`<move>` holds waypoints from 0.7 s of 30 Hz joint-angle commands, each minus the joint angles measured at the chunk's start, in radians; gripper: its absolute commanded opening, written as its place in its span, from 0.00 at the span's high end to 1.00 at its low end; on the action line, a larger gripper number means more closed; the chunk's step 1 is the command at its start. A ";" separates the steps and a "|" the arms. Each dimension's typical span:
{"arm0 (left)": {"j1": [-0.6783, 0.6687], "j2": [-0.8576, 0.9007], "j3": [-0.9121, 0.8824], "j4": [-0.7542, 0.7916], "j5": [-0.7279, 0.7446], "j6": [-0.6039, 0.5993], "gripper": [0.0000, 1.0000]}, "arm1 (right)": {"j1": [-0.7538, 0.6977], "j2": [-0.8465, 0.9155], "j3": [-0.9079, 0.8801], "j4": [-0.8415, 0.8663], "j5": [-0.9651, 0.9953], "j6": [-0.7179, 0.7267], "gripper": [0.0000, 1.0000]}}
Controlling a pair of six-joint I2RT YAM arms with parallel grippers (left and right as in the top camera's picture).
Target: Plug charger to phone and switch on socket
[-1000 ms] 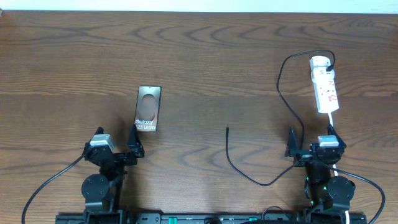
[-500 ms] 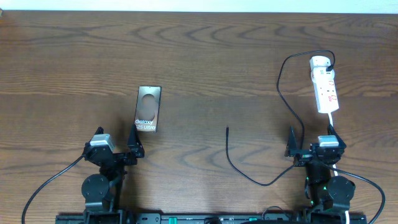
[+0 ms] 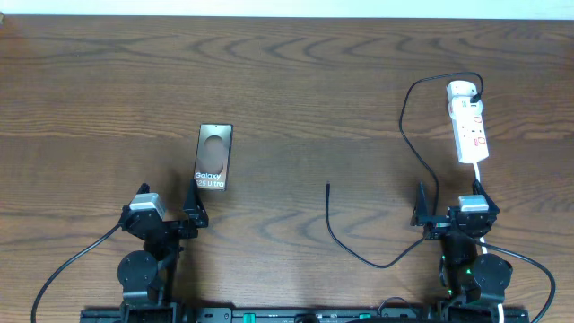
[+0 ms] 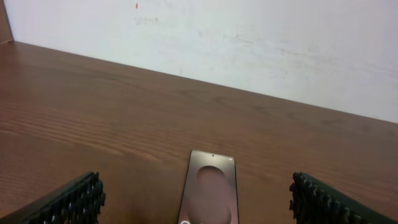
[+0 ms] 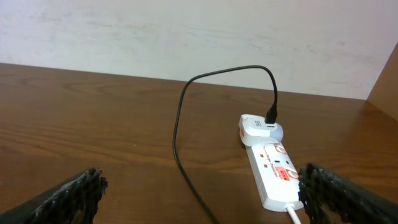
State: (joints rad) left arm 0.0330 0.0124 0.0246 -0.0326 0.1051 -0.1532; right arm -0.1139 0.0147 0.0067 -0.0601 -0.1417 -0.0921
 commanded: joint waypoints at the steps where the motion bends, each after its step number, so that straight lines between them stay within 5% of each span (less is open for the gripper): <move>1: 0.006 0.026 0.032 -0.034 0.018 -0.001 0.05 | 0.011 -0.005 -0.001 -0.004 0.005 -0.014 0.01; 14: 0.006 0.493 0.450 -0.050 0.085 0.000 0.05 | 0.011 -0.005 -0.001 -0.004 0.005 -0.014 0.01; 21: 0.006 0.841 0.791 -0.256 0.149 0.028 0.05 | 0.011 -0.005 -0.001 -0.004 0.005 -0.014 0.01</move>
State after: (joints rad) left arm 0.0330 0.7559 0.7013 -0.2417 0.2085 -0.1509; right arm -0.1135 0.0147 0.0067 -0.0597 -0.1410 -0.0925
